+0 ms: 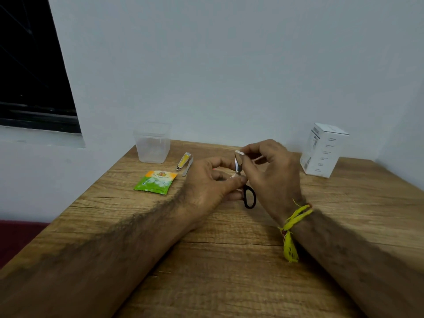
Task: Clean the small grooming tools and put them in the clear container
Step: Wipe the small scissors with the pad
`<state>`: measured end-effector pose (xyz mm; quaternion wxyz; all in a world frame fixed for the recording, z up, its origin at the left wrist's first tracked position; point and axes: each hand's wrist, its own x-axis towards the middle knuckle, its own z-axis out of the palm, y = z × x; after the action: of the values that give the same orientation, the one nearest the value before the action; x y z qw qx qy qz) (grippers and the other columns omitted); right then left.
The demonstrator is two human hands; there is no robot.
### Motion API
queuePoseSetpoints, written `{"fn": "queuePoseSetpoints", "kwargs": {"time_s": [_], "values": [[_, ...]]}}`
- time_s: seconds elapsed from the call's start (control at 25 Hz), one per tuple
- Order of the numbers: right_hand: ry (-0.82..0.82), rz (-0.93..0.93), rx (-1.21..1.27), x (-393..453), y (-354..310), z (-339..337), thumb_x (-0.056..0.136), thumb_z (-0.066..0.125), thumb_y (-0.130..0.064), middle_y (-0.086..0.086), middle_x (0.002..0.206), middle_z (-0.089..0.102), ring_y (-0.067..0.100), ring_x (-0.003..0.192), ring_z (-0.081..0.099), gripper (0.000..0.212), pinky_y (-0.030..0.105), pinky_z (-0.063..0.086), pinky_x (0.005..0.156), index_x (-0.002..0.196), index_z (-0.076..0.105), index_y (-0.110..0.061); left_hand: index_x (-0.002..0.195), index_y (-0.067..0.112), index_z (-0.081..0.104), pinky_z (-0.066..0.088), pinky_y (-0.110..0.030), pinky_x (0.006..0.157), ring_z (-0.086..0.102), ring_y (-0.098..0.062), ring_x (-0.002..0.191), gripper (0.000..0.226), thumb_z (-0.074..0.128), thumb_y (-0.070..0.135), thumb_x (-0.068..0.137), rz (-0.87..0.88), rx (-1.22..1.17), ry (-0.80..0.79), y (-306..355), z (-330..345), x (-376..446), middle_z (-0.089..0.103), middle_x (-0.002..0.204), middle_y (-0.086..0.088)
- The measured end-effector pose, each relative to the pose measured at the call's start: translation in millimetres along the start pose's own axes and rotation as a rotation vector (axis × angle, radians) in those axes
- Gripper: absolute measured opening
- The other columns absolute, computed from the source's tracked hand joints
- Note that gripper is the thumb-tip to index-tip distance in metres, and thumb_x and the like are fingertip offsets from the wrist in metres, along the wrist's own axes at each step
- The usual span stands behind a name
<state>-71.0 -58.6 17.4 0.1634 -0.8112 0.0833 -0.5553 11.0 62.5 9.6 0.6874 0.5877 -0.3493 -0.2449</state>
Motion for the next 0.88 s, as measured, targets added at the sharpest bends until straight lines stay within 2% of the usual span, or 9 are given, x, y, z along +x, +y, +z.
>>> {"fn": "queuePoseSetpoints", "kwargs": {"time_s": [0.08, 0.2, 0.36, 0.68, 0.88], "values": [[-0.007, -0.08, -0.045, -1.5, 4.2, 2.8, 0.084, 0.072, -0.004, -0.001, 0.085, 0.068, 0.012, 0.081, 0.062, 0.006, 0.036, 0.053, 0.072, 0.089, 0.073, -0.009, 0.106, 0.003, 0.069, 0.061, -0.027, 0.065, 0.075, -0.027, 0.073, 0.03, 0.081, -0.002, 0.079, 0.01, 0.007, -0.02, 0.4, 0.1, -1.0, 0.074, 0.087, -0.023], [-0.005, -0.114, -0.089, -2.3, 8.9, 3.1, 0.084, 0.073, -0.003, 0.0, 0.085, 0.067, 0.015, 0.082, 0.062, 0.007, 0.039, 0.052, 0.074, 0.089, 0.072, -0.009, 0.094, 0.0, 0.069, 0.059, -0.024, 0.063, 0.075, -0.02, 0.07, 0.025, 0.083, -0.004, 0.074, -0.009, 0.025, -0.026, 1.3, -0.1, -1.3, 0.075, 0.084, -0.018], [-0.032, -0.162, -0.094, -3.6, 9.7, 4.4, 0.085, 0.072, -0.005, 0.001, 0.084, 0.067, 0.018, 0.081, 0.062, 0.004, 0.039, 0.051, 0.074, 0.087, 0.071, -0.008, 0.088, 0.005, 0.068, 0.06, -0.026, 0.06, 0.075, -0.022, 0.069, 0.02, 0.082, -0.001, 0.076, -0.031, -0.013, -0.039, 1.0, -0.7, -0.7, 0.074, 0.078, -0.012], [-0.064, -0.23, -0.134, -3.1, 10.8, 2.1, 0.088, 0.066, -0.008, 0.004, 0.087, 0.066, 0.023, 0.084, 0.061, 0.005, 0.042, 0.05, 0.075, 0.09, 0.071, -0.006, 0.085, 0.008, 0.069, 0.062, -0.031, 0.062, 0.075, -0.024, 0.069, 0.018, 0.083, 0.001, 0.076, -0.021, 0.008, -0.038, -0.9, -0.8, 0.8, 0.076, 0.082, -0.015], [0.063, -0.117, -0.088, -2.9, 14.9, -3.2, 0.087, 0.068, -0.005, 0.001, 0.086, 0.067, 0.017, 0.083, 0.062, 0.005, 0.041, 0.053, 0.072, 0.09, 0.071, -0.007, 0.088, 0.006, 0.065, 0.06, -0.028, 0.057, 0.074, -0.023, 0.066, 0.024, 0.082, -0.003, 0.076, -0.042, -0.004, -0.012, -3.9, -0.9, 2.3, 0.074, 0.087, -0.021]]}}
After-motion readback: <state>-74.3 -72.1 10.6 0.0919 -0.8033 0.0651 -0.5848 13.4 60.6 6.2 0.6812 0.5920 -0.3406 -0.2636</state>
